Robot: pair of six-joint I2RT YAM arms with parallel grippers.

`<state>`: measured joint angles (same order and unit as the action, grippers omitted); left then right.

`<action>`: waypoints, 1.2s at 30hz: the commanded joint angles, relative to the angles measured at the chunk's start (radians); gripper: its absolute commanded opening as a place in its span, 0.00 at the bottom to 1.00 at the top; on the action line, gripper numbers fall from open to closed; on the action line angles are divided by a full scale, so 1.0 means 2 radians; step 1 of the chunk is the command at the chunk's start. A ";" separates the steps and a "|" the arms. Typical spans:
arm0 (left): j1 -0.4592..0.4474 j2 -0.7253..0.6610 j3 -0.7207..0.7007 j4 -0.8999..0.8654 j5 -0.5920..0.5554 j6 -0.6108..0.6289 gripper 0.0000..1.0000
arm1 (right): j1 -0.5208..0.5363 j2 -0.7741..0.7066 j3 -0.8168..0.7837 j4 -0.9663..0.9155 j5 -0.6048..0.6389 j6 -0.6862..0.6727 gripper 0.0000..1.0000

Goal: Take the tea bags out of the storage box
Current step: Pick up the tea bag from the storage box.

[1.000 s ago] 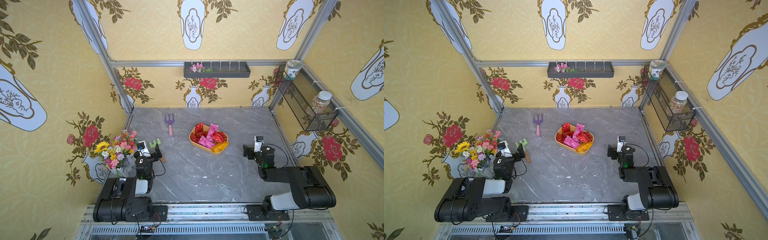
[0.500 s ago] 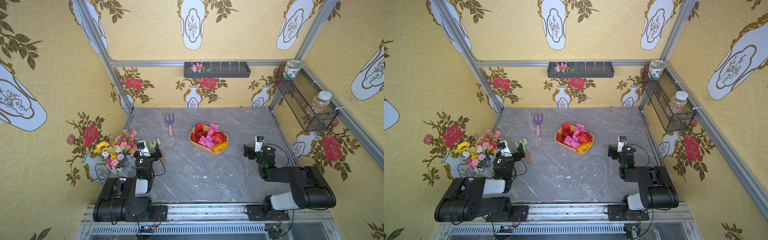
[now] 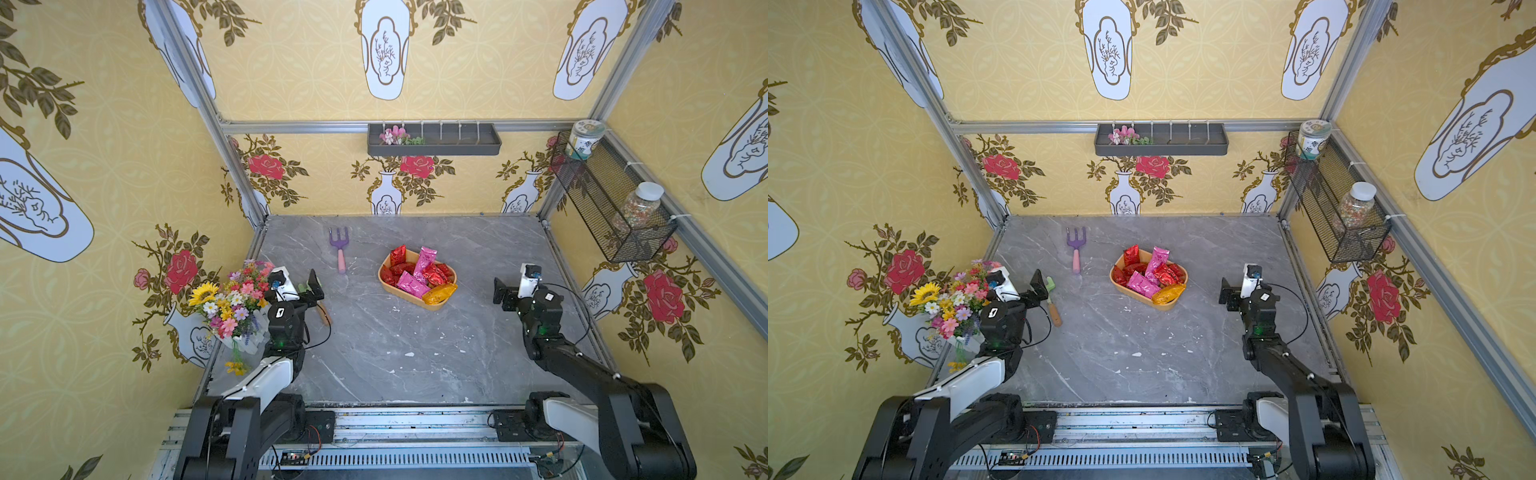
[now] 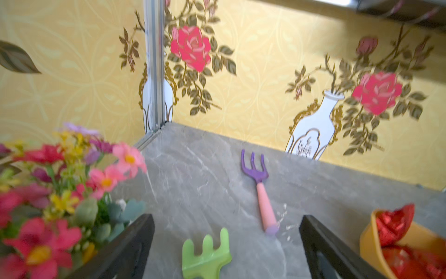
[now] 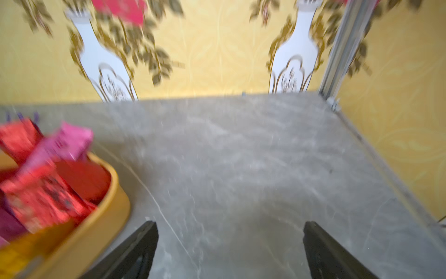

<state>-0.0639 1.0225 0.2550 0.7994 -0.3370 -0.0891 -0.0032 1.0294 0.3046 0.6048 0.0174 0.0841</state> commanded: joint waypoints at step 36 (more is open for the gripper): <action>-0.313 -0.103 0.090 -0.380 0.136 -0.494 0.83 | 0.204 0.199 0.332 -0.471 -0.008 0.362 0.55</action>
<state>-0.6907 0.8124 0.4305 0.0303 -0.0509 -1.0664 0.4187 1.4097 0.9798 -0.3981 0.0303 0.7578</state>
